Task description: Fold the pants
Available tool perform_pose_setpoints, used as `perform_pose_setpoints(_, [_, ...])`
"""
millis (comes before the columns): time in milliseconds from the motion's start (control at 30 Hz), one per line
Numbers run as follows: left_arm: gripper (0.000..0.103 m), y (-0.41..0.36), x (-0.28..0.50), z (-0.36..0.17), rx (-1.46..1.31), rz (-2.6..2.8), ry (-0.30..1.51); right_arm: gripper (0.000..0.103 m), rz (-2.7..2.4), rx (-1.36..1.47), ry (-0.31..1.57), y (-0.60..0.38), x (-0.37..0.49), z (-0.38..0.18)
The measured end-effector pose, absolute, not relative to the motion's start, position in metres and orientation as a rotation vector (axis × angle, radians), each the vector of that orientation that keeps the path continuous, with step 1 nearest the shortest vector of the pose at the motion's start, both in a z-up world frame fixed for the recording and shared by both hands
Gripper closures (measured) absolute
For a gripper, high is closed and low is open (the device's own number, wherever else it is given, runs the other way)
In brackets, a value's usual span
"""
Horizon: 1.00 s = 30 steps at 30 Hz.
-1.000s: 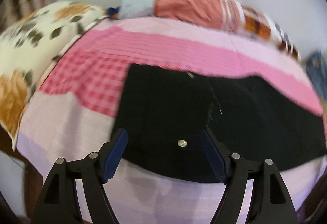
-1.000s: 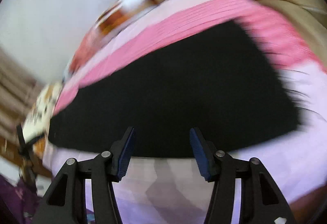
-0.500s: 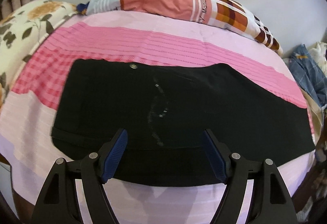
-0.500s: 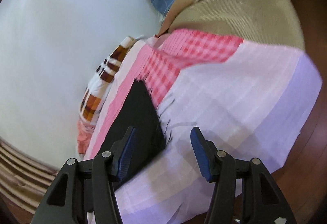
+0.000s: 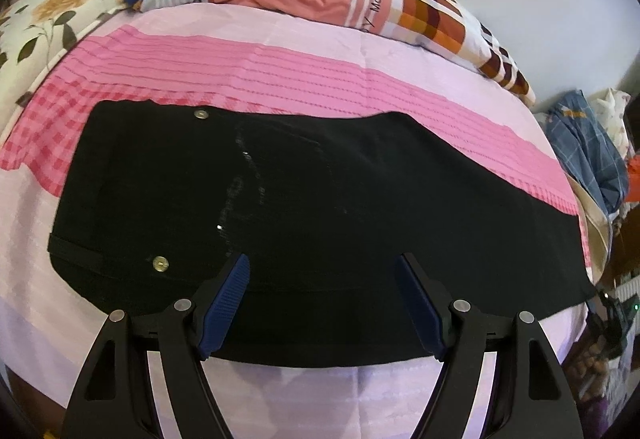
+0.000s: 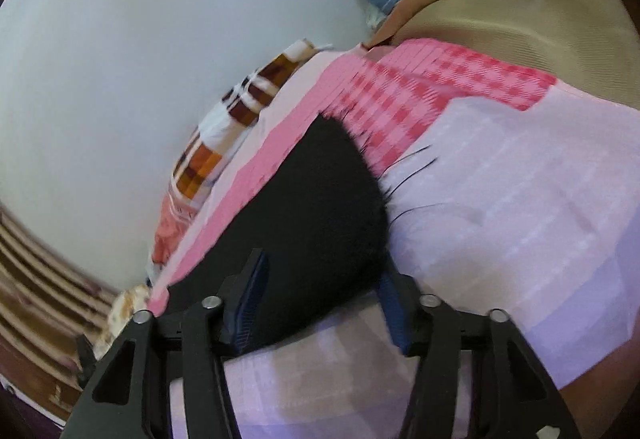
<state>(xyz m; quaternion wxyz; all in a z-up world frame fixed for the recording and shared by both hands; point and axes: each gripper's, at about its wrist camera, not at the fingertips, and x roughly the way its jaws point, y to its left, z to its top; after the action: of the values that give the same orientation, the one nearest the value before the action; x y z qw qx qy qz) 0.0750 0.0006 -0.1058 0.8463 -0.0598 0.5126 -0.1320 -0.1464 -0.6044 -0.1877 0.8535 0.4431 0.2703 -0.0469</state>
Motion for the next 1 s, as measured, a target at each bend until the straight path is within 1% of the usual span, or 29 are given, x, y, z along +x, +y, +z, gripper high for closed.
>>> perform_pose_setpoints(67, [0.027,-0.003,0.074,-0.105,-0.113,-0.287,1.084,0.080,-0.121,0.922,0.575,-0.602,-0.144,-0.190])
perform_pose_setpoints(133, [0.027,-0.008,0.072,-0.104,-0.091,-0.296,1.080,0.090,-0.142,0.953,0.579,-0.605,-0.144,-0.195])
perform_pose_setpoints(233, [0.027,-0.013,0.071,-0.100,-0.068,-0.306,1.060,0.094,-0.147,1.003,0.567,-0.608,-0.145,-0.200])
perform_pose_setpoints(567, [0.027,-0.017,0.072,-0.100,-0.011,-0.262,1.028,0.094,-0.159,1.066,0.589,-0.611,-0.145,-0.201])
perform_pose_setpoints(700, [0.027,-0.017,0.068,-0.095,0.036,-0.237,0.980,0.094,-0.191,1.054,0.615,-0.609,-0.141,-0.196])
perform_pose_setpoints(1000, [0.027,-0.023,0.063,-0.095,0.131,-0.213,0.951,0.094,-0.240,0.987,0.672,-0.604,-0.132,-0.185])
